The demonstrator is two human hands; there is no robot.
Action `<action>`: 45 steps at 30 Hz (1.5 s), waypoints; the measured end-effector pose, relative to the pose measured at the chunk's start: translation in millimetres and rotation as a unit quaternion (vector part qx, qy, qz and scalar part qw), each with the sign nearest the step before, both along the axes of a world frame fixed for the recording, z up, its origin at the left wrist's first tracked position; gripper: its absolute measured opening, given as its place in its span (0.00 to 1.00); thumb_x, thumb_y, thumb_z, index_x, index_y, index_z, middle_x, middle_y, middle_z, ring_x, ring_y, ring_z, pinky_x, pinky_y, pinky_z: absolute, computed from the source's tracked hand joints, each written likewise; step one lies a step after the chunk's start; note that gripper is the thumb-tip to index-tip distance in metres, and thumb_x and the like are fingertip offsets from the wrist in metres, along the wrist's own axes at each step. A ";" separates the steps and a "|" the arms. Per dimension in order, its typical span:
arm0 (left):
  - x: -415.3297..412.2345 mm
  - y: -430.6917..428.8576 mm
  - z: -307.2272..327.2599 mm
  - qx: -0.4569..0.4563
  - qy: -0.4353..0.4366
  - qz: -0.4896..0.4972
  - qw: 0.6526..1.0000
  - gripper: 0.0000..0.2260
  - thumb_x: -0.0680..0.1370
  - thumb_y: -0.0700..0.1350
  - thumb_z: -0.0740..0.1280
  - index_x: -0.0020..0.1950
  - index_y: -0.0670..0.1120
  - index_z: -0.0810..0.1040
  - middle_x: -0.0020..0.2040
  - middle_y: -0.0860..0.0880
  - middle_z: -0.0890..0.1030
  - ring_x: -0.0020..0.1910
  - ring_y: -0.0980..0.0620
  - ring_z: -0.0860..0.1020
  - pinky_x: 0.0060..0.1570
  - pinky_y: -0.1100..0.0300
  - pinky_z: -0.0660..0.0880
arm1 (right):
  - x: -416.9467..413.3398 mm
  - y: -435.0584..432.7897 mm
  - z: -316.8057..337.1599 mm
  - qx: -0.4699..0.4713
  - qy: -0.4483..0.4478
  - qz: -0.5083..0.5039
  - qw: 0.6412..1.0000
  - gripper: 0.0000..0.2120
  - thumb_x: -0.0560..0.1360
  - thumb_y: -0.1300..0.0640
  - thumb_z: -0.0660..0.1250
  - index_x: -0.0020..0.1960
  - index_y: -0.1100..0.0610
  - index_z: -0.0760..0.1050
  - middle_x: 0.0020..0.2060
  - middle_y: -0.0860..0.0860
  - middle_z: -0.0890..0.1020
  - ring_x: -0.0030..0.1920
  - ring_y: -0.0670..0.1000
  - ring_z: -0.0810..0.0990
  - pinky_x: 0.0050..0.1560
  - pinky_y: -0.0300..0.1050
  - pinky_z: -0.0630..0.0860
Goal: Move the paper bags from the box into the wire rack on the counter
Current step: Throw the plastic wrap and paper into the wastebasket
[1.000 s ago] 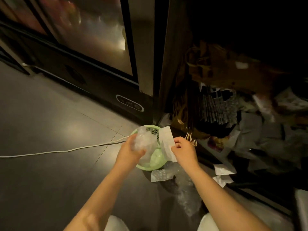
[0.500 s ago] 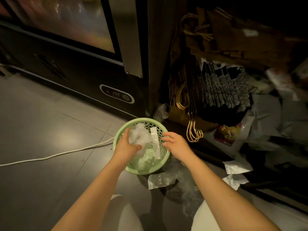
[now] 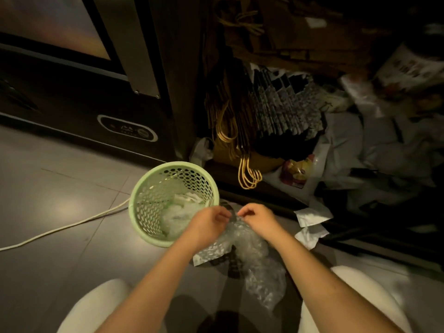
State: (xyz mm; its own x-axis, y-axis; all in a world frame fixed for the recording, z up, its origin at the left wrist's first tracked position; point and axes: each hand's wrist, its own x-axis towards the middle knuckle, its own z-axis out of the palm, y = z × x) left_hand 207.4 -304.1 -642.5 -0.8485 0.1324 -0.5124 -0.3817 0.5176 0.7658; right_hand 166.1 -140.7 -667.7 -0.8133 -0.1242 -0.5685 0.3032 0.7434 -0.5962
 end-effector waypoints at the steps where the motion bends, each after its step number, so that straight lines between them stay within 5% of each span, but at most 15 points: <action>1: 3.4 8.5 -7.0 -0.009 0.003 -0.044 0.999 0.14 0.76 0.32 0.61 0.58 0.44 0.78 0.51 0.46 0.80 0.52 0.48 0.79 0.54 0.57 0.74 | 4.2 6.5 -6.1 0.010 -0.022 0.012 1.000 0.13 0.74 0.65 0.63 0.49 0.51 0.81 0.51 0.52 0.83 0.48 0.50 0.79 0.47 0.41 0.75; 4: 14.2 27.2 -24.7 -0.059 0.004 -0.166 0.984 0.16 0.76 0.39 0.64 0.64 0.46 0.76 0.58 0.47 0.80 0.57 0.50 0.78 0.55 0.63 0.71 | 14.5 19.5 -17.5 0.062 -0.121 0.123 0.983 0.20 0.76 0.65 0.62 0.64 0.52 0.77 0.65 0.56 0.75 0.53 0.53 0.77 0.43 0.39 0.74; 7: 23.8 33.2 -40.8 -0.114 -0.006 -0.210 0.971 0.17 0.77 0.44 0.65 0.66 0.48 0.75 0.60 0.47 0.79 0.59 0.48 0.77 0.57 0.57 0.72 | 30.8 24.3 -32.6 0.149 -0.180 0.221 0.947 0.23 0.80 0.62 0.59 0.74 0.51 0.66 0.76 0.59 0.55 0.74 0.58 0.59 0.66 0.40 0.64; 11: 33.2 30.2 -53.6 -0.122 -0.002 -0.192 0.974 0.15 0.76 0.46 0.66 0.62 0.50 0.78 0.58 0.47 0.80 0.57 0.48 0.78 0.56 0.54 0.73 | 50.8 21.5 -73.6 0.130 -0.187 0.130 0.965 0.27 0.78 0.58 0.65 0.76 0.53 0.63 0.77 0.58 0.39 0.76 0.61 0.54 0.74 0.47 0.59; 14: 34.8 29.7 -57.1 -0.130 0.006 -0.177 0.976 0.16 0.77 0.46 0.65 0.64 0.48 0.76 0.60 0.46 0.80 0.59 0.48 0.77 0.58 0.56 0.72 | 54.9 18.6 -100.0 0.036 -0.167 -0.072 0.983 0.37 0.75 0.61 0.69 0.78 0.51 0.54 0.78 0.56 0.54 0.73 0.60 0.63 0.69 0.50 0.67; 19: 32.8 30.5 -61.5 -0.136 0.001 -0.151 0.979 0.18 0.77 0.44 0.64 0.68 0.47 0.72 0.63 0.45 0.78 0.61 0.46 0.76 0.59 0.56 0.72 | 42.6 17.8 -92.5 0.040 -0.117 -0.046 0.991 0.11 0.76 0.62 0.63 0.59 0.58 0.75 0.56 0.57 0.74 0.56 0.56 0.75 0.54 0.44 0.71; 21: 32.0 32.0 -63.4 -0.146 -0.003 -0.149 0.978 0.23 0.77 0.44 0.65 0.72 0.48 0.67 0.65 0.44 0.75 0.63 0.45 0.75 0.59 0.57 0.70 | 38.0 21.0 -85.2 0.007 -0.092 -0.079 0.993 0.06 0.73 0.64 0.64 0.39 0.55 0.73 0.38 0.54 0.72 0.41 0.53 0.73 0.43 0.45 0.69; 26: 27.9 38.6 -66.8 -0.116 0.002 -0.127 0.985 0.47 0.71 0.46 0.72 0.78 0.54 0.42 0.75 0.42 0.57 0.71 0.44 0.65 0.66 0.54 0.67 | 25.9 33.1 -50.9 -0.138 -0.082 -0.240 0.957 0.04 0.73 0.65 0.70 0.45 0.57 0.77 0.41 0.52 0.79 0.45 0.52 0.78 0.47 0.45 0.73; 30: 28.1 54.1 -54.4 -0.037 0.024 -0.089 0.995 0.58 0.68 0.43 0.76 0.74 0.60 0.29 0.76 0.40 0.35 0.77 0.42 0.50 0.64 0.54 0.65 | 14.4 44.3 -32.0 -0.187 -0.096 -0.316 0.925 0.17 0.71 0.75 0.59 0.31 0.57 0.62 0.28 0.52 0.66 0.30 0.50 0.66 0.32 0.43 0.64; 33: 27.6 66.2 -48.8 -0.012 0.084 -0.063 0.994 0.60 0.67 0.43 0.78 0.72 0.60 0.27 0.75 0.43 0.29 0.75 0.43 0.53 0.57 0.58 0.70 | 9.3 53.1 -16.7 -0.259 -0.113 -0.369 0.886 0.14 0.69 0.76 0.54 0.35 0.60 0.68 0.32 0.55 0.70 0.33 0.52 0.69 0.32 0.44 0.66; 36: 23.0 74.4 -41.6 -0.033 0.141 -0.039 0.989 0.59 0.67 0.44 0.78 0.73 0.59 0.29 0.76 0.43 0.32 0.73 0.44 0.61 0.53 0.64 0.70 | 10.9 56.8 -2.2 -0.323 -0.170 -0.316 0.876 0.21 0.67 0.75 0.51 0.50 0.63 0.78 0.41 0.60 0.80 0.42 0.59 0.78 0.43 0.49 0.76; 39: 16.4 72.3 -34.0 -0.026 0.151 -0.025 0.988 0.47 0.68 0.43 0.77 0.77 0.56 0.49 0.77 0.44 0.40 0.72 0.46 0.62 0.54 0.68 0.65 | 8.4 56.0 7.2 -0.280 -0.175 -0.201 0.922 0.20 0.66 0.75 0.53 0.36 0.60 0.81 0.34 0.54 0.79 0.37 0.54 0.77 0.37 0.45 0.74; 41: 13.0 66.9 -29.7 -0.048 0.148 -0.032 0.987 0.31 0.70 0.43 0.75 0.70 0.49 0.67 0.75 0.45 0.57 0.68 0.47 0.68 0.57 0.66 0.66 | 5.1 55.7 15.1 -0.222 -0.153 -0.123 0.955 0.20 0.68 0.74 0.57 0.28 0.55 0.79 0.28 0.48 0.77 0.35 0.50 0.74 0.36 0.42 0.70; 43: 12.5 61.6 -24.5 -0.043 0.133 -0.021 0.990 0.17 0.70 0.43 0.73 0.58 0.47 0.77 0.60 0.48 0.76 0.58 0.50 0.77 0.57 0.59 0.73 | 1.7 57.6 21.5 -0.196 -0.133 -0.076 0.969 0.19 0.70 0.73 0.62 0.30 0.53 0.80 0.29 0.47 0.79 0.35 0.47 0.76 0.36 0.38 0.72; 45: 13.4 57.0 -15.4 -0.023 0.127 0.006 0.992 0.10 0.70 0.41 0.71 0.50 0.49 0.78 0.46 0.51 0.81 0.46 0.53 0.79 0.48 0.53 0.76 | -2.1 62.4 29.6 -0.186 -0.134 -0.058 0.972 0.12 0.72 0.69 0.66 0.42 0.54 0.83 0.38 0.51 0.83 0.40 0.47 0.80 0.42 0.40 0.77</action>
State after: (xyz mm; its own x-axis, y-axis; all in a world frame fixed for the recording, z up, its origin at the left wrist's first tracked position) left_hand 220.8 -247.1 -657.9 -0.9520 0.1038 -0.2880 -0.1861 0.5505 0.8138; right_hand 164.1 -78.3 -638.2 -0.6623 -0.2776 -0.6959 0.5541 0.4437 -0.7043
